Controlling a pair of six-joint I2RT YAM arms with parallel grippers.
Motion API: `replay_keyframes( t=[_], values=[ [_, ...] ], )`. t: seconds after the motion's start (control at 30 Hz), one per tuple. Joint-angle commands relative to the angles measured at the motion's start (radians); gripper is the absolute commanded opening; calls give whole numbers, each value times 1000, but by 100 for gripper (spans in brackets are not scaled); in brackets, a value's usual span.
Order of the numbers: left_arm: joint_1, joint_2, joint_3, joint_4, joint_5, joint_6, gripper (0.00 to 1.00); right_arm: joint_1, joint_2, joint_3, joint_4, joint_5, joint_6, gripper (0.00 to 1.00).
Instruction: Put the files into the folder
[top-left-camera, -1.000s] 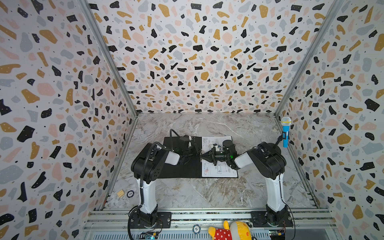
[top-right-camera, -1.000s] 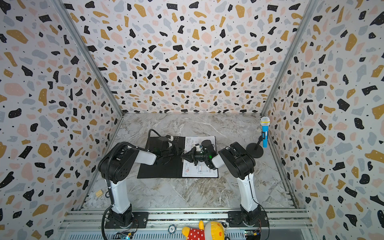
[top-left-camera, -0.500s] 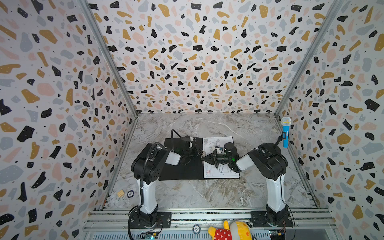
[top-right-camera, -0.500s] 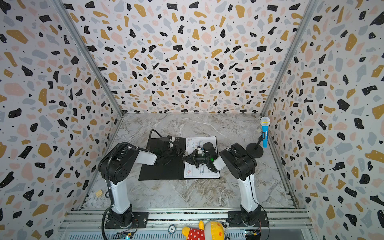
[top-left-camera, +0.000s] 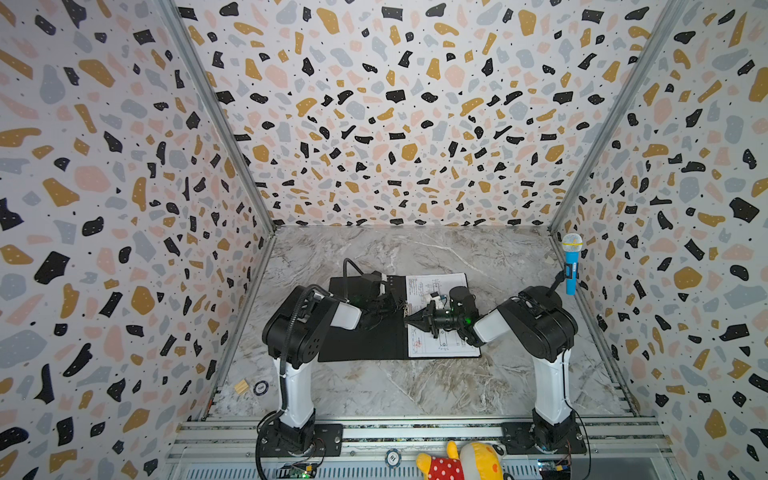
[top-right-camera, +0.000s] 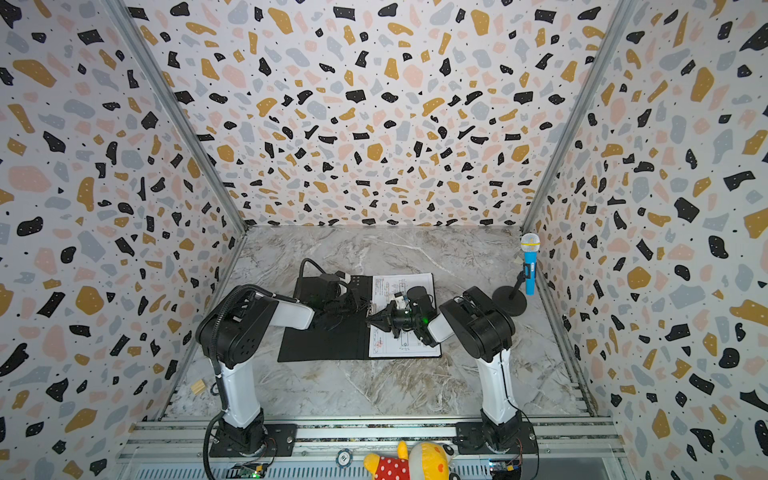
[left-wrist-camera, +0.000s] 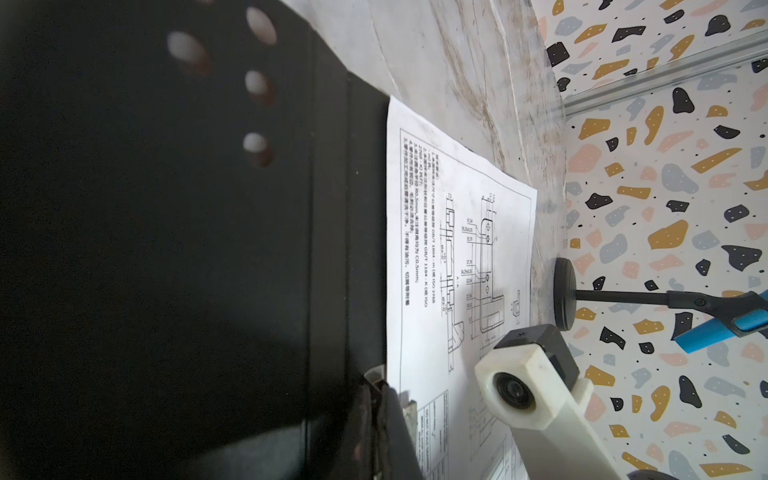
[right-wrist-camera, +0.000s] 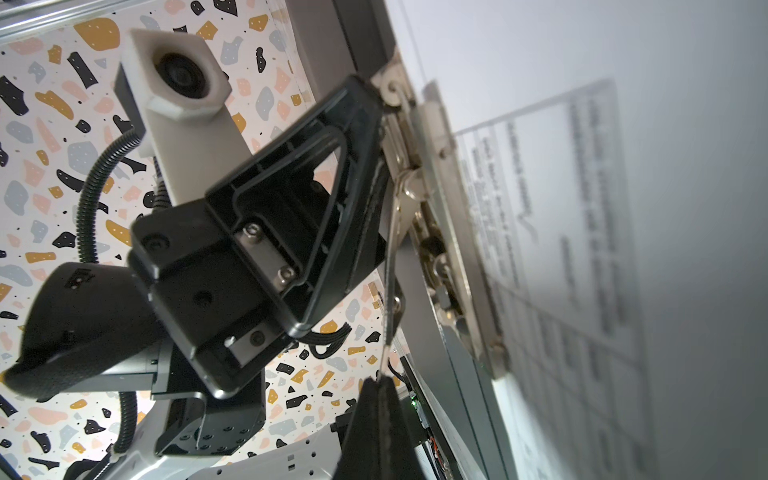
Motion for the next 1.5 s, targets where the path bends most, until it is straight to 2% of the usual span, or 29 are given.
replay_keyframes(
  t=[0.0,0.3,1.47],
  values=[
    [2,2,24,-46,-35,35,2,2,-31,-31,-135,-29,-94,0],
    [2,12,34,-52,-35,35,1,1,-40,-16,-256,-9,-201,0],
    [3,19,40,-53,-30,31,1,-2,15,-29,-429,98,-382,0]
  ],
)
